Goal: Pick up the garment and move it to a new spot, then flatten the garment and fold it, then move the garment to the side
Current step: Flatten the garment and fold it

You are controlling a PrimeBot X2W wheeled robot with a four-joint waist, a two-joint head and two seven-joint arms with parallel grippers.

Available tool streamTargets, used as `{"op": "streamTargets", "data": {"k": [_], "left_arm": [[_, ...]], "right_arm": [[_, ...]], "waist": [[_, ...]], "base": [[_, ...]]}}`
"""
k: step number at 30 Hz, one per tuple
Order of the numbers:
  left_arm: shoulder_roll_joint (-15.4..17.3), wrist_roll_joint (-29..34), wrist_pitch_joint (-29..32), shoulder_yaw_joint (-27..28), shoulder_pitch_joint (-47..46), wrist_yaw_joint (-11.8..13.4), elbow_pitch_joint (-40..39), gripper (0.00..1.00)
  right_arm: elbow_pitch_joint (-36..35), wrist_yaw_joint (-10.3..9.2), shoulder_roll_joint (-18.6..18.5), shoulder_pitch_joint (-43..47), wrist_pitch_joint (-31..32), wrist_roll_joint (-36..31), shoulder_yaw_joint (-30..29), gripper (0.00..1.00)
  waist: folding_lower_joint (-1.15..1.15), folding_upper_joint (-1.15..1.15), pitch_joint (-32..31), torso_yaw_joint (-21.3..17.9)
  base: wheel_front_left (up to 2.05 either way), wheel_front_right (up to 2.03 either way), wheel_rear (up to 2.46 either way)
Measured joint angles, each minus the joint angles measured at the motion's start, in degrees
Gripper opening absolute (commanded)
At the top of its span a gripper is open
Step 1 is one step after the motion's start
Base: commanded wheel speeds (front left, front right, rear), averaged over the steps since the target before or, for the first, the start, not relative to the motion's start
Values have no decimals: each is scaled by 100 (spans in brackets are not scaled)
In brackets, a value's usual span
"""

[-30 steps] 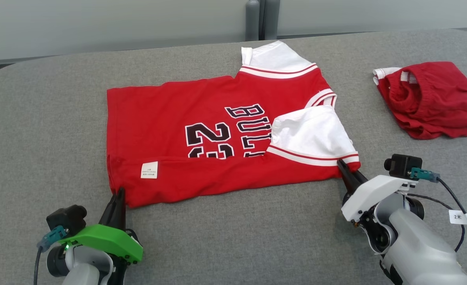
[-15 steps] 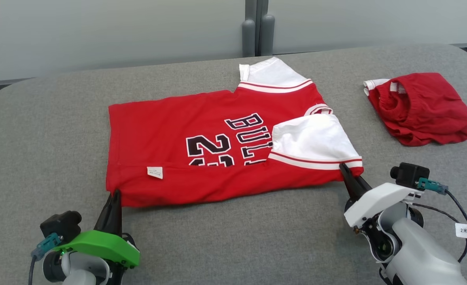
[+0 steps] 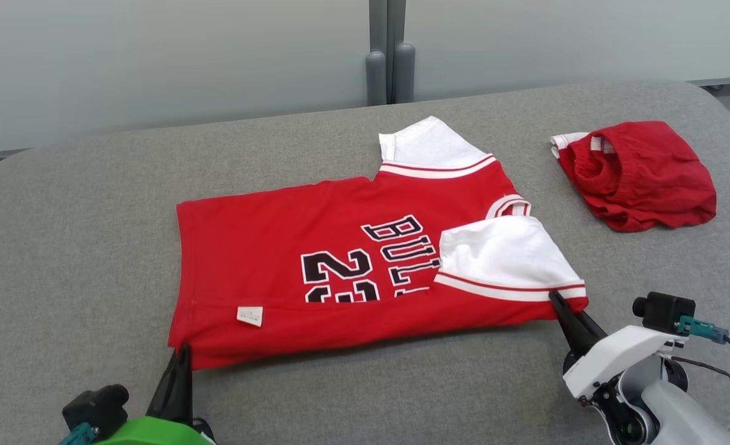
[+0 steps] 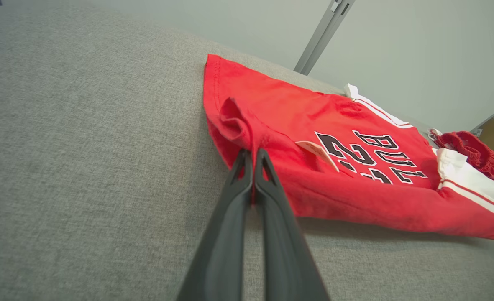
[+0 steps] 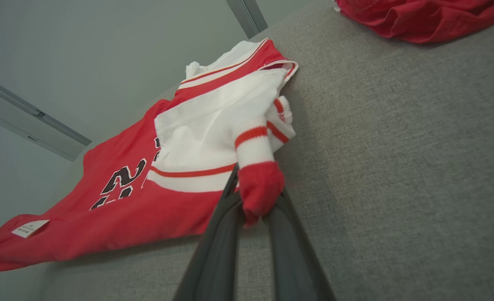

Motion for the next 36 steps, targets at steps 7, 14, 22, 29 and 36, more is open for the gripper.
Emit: {"op": "streamTargets", "data": {"k": [7, 14, 22, 29, 36], "left_arm": [[15, 27, 0, 27, 604, 204, -590, 0], [87, 109, 105, -16, 922, 316, -1124, 0], [151, 260, 378, -185, 970, 380, -1035, 0], [212, 275, 559, -172, 929, 508, -750, 0], [209, 274, 591, -132, 784, 561, -690, 100]], "right_arm": [[-460, 4, -289, 416, 227, 93, 65, 0], [-938, -2, -544, 602, 448, 156, 19, 0], [-953, -114, -452, 774, 788, 376, 42, 0], [-929, -268, -415, 777, 929, 390, 68, 0], [-934, -423, -436, 777, 925, 381, -3, 84]], "waist": [[0, 0, 5, 7], [0, 0, 12, 32], [0, 0, 42, 35], [0, 0, 82, 29], [0, 0, 130, 18]], "base": [[0, 0, 0], [0, 0, 0], [0, 0, 0], [0, 0, 0], [0, 0, 0]]}}
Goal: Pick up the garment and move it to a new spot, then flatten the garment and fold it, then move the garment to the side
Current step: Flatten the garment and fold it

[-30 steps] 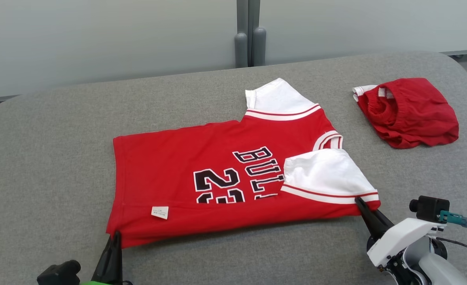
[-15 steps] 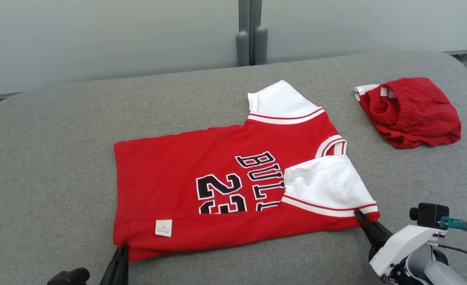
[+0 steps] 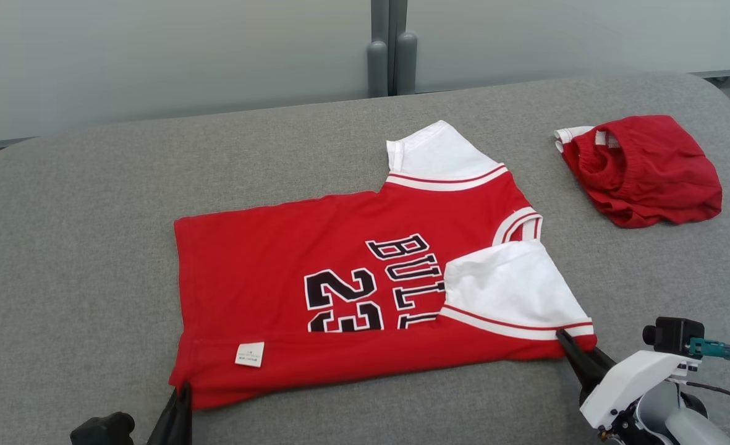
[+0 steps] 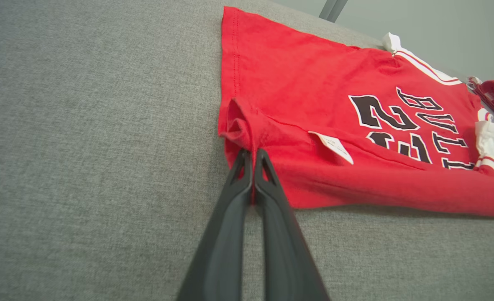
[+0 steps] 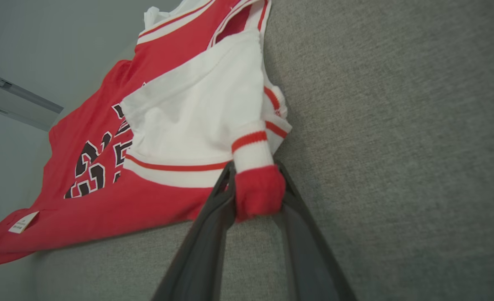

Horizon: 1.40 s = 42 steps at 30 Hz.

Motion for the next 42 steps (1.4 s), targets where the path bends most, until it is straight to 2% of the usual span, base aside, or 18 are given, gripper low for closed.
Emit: {"op": "streamTargets", "data": {"k": [1, 9, 18, 26, 28, 38, 42], "left_arm": [[0, 0, 0, 7, -3, 4, 3, 100], [30, -14, -75, 301, 0, 105, -83, 100], [348, 149, -101, 307, -303, 127, -326, 100], [599, 444, 341, 35, -1351, 47, -408, 100], [604, 459, 490, -47, -1593, 38, -379, 100], [684, 550, 1205, -277, -2767, -55, 137, 100], [670, 547, 1463, -226, -3164, -20, 437, 100]], "right_arm": [[-2, -14, -10, 4, 1, 0, -5, 100], [-216, -185, -288, 199, -5, -20, -158, 100], [-758, -343, -829, 50, -179, -302, -442, 100], [-1234, -330, -1259, -1060, -29, -828, -401, 100], [-1279, -272, -1305, -1301, 131, -891, -316, 100], [-1393, -118, -1360, -2484, 747, -1181, -40, 100], [-1392, 16, -1370, -2927, 1057, -1316, 179, 100]], "waist": [[0, 0, 8, -2], [0, 0, 139, -48], [0, 0, 216, -133], [0, 0, 444, -153], [0, 0, 532, -151], [0, 0, 1075, -128], [0, 0, 1346, -88]], "base": [[0, 0, 0], [0, 0, 0], [0, 0, 0], [0, 0, 0], [0, 0, 0], [0, 0, 0], [0, 0, 0]]}}
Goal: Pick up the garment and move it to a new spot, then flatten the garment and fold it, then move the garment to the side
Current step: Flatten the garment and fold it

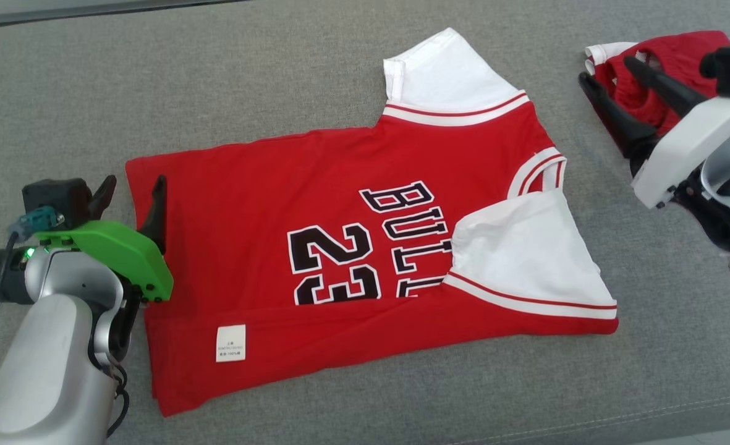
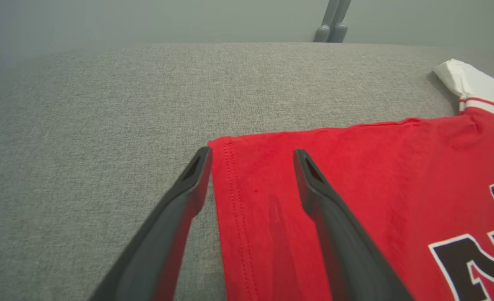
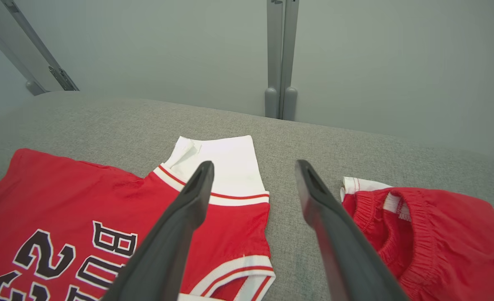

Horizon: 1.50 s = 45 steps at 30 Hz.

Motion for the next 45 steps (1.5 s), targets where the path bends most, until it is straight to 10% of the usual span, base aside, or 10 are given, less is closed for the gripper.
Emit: {"op": "streamTargets", "data": {"k": [18, 19, 22, 24, 45], "left_arm": [[-144, 0, 274, 60, -1200, 113, 1036, 100], [-167, 0, 276, 35, -1232, 111, 1059, 91], [-289, 0, 241, -33, -1400, 56, 1121, 21], [-387, 1, 170, -79, -1522, 9, 1159, 0], [-1010, 159, -914, -683, -1825, -372, 1195, 0]], "right_arm": [[567, 178, 185, -1365, 519, -215, 223, 100], [608, 178, 181, -1399, 565, -215, 222, 100], [736, 202, 159, -1589, 615, -235, 215, 100], [853, 202, 136, -1728, 657, -264, 197, 100], [2359, 149, 99, -2431, 1189, -662, 372, 100]], "waist": [[1, 0, 941, 179], [1, 0, 960, 187], [1, 0, 1015, 226], [1, 0, 1041, 274], [0, 0, 1313, 1359]], "base": [[0, 0, 0], [0, 0, 0], [0, 0, 0], [0, 0, 0], [0, 0, 0]]}}
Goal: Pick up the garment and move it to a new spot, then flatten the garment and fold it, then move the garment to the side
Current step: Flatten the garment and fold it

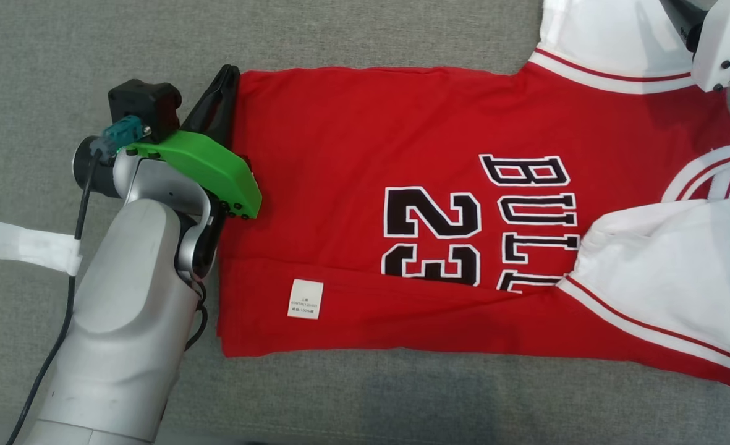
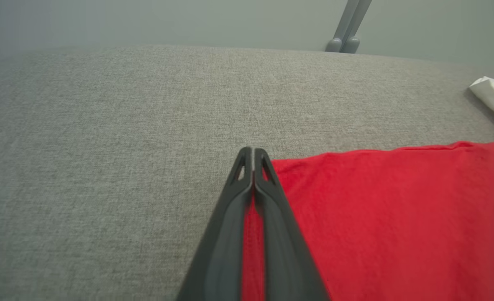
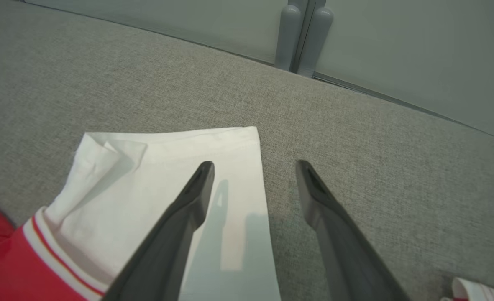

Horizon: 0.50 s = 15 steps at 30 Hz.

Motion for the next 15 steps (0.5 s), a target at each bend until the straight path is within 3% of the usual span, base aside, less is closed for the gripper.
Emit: {"op": "streamTargets", "data": {"k": [15], "left_arm": [[-118, -8, -368, -312, -103, -111, 93, 0]], "right_arm": [[747, -55, 18, -378, 20, -46, -20, 100]], "waist": [[0, 0, 243, 474]], "base": [[0, 0, 0]]}}
